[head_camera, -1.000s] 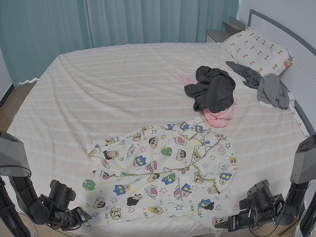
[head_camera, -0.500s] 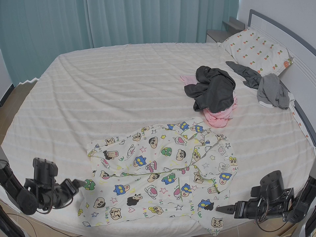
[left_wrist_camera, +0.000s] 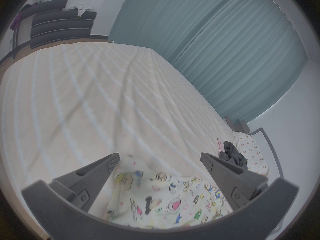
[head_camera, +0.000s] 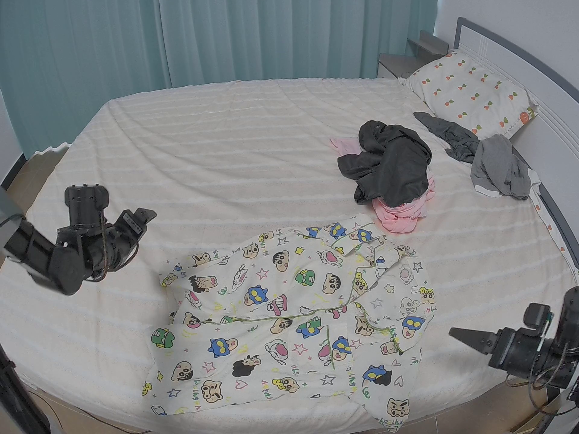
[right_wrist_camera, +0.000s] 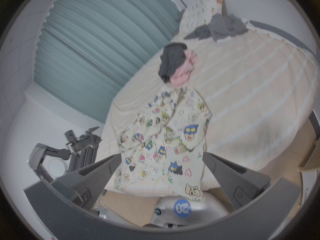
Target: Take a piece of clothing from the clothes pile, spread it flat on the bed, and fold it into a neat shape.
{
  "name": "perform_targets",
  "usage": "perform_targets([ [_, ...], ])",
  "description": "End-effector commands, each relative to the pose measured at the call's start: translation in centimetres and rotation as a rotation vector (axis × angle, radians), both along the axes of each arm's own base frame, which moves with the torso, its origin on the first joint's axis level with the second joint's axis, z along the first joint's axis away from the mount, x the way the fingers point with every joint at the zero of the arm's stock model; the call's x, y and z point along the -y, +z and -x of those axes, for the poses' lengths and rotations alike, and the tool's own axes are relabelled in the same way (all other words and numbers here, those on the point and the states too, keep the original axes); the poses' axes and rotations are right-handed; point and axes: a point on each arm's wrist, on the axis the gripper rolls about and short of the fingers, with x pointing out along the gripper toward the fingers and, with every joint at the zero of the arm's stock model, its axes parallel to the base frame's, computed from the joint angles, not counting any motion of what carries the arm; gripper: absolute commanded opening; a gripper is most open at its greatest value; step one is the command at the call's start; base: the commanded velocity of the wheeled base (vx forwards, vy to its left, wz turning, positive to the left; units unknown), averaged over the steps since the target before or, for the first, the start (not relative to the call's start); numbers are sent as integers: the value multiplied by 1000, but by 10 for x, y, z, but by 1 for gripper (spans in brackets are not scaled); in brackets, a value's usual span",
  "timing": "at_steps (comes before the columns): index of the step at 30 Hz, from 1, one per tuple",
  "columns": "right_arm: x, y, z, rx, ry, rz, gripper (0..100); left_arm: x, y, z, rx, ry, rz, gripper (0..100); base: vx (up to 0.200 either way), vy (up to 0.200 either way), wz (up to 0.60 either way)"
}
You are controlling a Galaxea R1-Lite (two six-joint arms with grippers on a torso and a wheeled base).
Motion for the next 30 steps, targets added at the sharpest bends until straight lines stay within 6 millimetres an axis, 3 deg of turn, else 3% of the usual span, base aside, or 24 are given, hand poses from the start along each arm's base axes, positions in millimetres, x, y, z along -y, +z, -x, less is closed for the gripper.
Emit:
perform_targets([
  [1,29,27,37,277,-67,-16,100,0,-56,-72,-89,-22,-51,100,0,0,0],
  [6,29,24,42,271,-16,11,100,3,-69,-86,-167,-64,-33,100,0,0,0],
  [12,30,17,51,211,74,4,100,13,-69,-102,-154,-90,-30,100,0,0,0],
  [20,31,16,56,213,115,2,100,34,-73,-103,-192,-135,-35,100,0,0,0],
  [30,31,13,57,178,126,17,100,28,-77,-96,-281,-151,-80,100,0,0,0],
])
